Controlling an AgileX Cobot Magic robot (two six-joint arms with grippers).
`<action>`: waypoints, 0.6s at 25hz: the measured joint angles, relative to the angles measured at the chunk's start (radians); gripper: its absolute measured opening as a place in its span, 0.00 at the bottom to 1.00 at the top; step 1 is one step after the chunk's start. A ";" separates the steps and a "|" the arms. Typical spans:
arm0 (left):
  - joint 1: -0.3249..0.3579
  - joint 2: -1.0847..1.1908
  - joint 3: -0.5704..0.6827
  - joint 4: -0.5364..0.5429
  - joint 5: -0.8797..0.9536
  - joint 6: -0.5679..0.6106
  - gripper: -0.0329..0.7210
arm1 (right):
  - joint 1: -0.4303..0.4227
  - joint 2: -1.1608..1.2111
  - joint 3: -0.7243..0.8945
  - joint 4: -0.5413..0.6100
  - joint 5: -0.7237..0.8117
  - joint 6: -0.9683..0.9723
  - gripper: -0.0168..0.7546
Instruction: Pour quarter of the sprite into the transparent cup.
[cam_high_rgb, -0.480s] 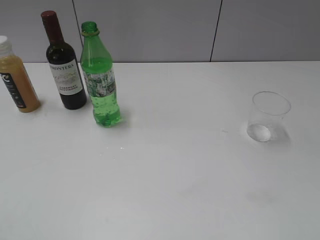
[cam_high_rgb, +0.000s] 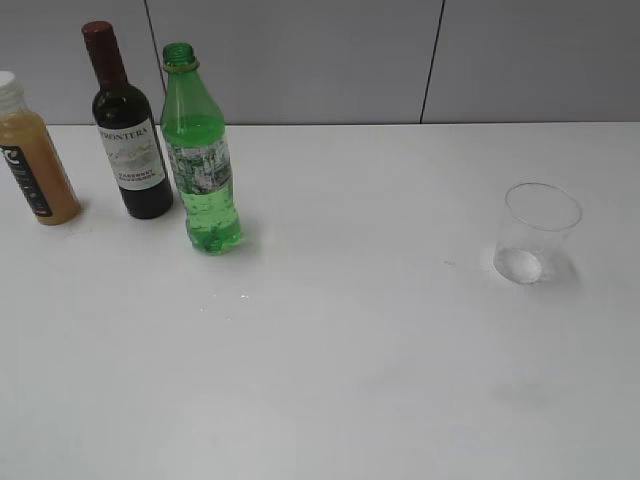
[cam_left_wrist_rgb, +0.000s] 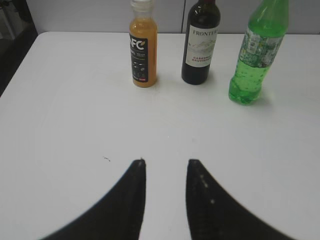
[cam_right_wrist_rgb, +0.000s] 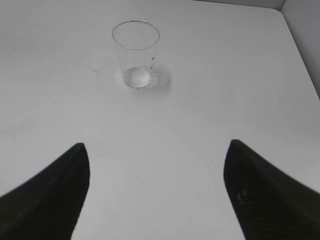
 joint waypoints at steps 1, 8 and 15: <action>0.000 0.000 0.000 0.000 0.000 0.000 0.34 | 0.000 0.000 -0.001 0.001 -0.001 0.000 0.86; 0.000 0.000 0.000 0.000 0.000 0.000 0.34 | 0.000 0.008 -0.022 0.004 -0.181 0.000 0.80; 0.000 0.000 0.000 0.000 0.000 0.000 0.34 | 0.000 0.161 -0.022 0.004 -0.367 0.001 0.81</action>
